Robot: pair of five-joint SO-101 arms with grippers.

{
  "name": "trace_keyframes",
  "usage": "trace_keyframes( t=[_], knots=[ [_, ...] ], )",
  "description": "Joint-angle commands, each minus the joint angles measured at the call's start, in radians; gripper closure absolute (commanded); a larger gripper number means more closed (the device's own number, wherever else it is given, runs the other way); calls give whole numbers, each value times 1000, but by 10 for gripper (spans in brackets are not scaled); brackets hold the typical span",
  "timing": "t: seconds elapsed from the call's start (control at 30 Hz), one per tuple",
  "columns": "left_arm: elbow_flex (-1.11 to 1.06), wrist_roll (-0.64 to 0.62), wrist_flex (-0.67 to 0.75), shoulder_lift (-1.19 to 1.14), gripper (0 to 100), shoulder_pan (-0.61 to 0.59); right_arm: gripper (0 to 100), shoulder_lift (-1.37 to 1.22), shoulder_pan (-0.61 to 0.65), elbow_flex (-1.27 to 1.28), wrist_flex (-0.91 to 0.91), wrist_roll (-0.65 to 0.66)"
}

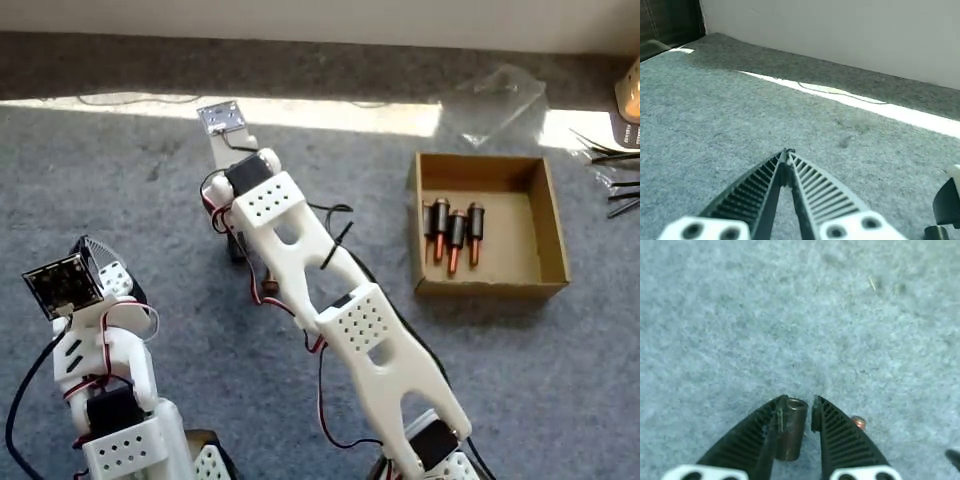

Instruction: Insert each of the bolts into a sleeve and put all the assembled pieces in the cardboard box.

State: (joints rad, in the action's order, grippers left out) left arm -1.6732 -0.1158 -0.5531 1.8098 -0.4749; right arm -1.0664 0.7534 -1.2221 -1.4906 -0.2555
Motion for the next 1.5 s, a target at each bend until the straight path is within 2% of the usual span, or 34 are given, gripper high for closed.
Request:
trace_keyframes(
  t=[0.0,0.3,0.4,1.2,1.37,1.47],
  knots=[
    [-24,2,-3,5,994,-10,935,13,-7,-48,-8,-68],
    [-24,2,-3,5,994,-10,935,12,65,-45,-38,-109],
    [-24,2,-3,5,994,-10,935,10,59,-44,-38,-157],
    [-24,2,-3,5,994,-7,934,-73,44,-73,-74,-153],
    [-24,2,-3,5,994,-7,934,-36,45,-188,-154,-21],
    [-24,2,-3,5,994,-7,934,-24,42,-269,-197,-2]
  ],
)
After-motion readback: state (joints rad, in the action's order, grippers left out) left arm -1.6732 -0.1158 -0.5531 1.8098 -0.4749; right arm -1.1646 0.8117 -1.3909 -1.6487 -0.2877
